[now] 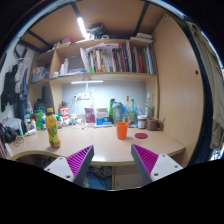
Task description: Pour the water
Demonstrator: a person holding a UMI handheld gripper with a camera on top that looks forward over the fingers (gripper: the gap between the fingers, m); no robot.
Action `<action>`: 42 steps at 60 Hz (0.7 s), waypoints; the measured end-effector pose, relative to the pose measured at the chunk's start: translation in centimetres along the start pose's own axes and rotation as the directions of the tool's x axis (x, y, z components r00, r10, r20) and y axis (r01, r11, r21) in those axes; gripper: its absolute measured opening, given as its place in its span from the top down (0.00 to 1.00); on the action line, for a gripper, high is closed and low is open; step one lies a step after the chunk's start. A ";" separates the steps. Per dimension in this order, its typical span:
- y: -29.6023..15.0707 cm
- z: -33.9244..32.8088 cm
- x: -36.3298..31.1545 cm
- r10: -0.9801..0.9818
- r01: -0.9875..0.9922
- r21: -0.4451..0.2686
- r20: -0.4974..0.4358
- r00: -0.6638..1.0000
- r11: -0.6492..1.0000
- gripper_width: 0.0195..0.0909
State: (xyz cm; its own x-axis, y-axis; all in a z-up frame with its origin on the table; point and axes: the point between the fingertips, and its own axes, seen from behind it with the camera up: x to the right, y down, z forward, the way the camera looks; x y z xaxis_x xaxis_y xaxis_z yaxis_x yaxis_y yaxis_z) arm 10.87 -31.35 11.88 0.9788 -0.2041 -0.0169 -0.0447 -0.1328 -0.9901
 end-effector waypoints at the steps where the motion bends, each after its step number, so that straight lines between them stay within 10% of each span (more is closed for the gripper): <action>1: 0.0 0.0 -0.2 0.001 -0.001 0.001 -0.004 1.000 1.000 0.11; 20: 0.9 0.3 -0.5 -0.006 0.006 0.011 0.006 1.000 1.000 0.11; 42: 1.3 6.2 -17.6 -0.050 0.038 0.048 0.284 0.958 0.998 0.10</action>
State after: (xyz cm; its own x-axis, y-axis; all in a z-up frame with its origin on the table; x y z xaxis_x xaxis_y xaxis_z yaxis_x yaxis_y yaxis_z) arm -5.15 -21.90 9.98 0.9962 0.0863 -0.0063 0.0018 -0.0933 -0.9956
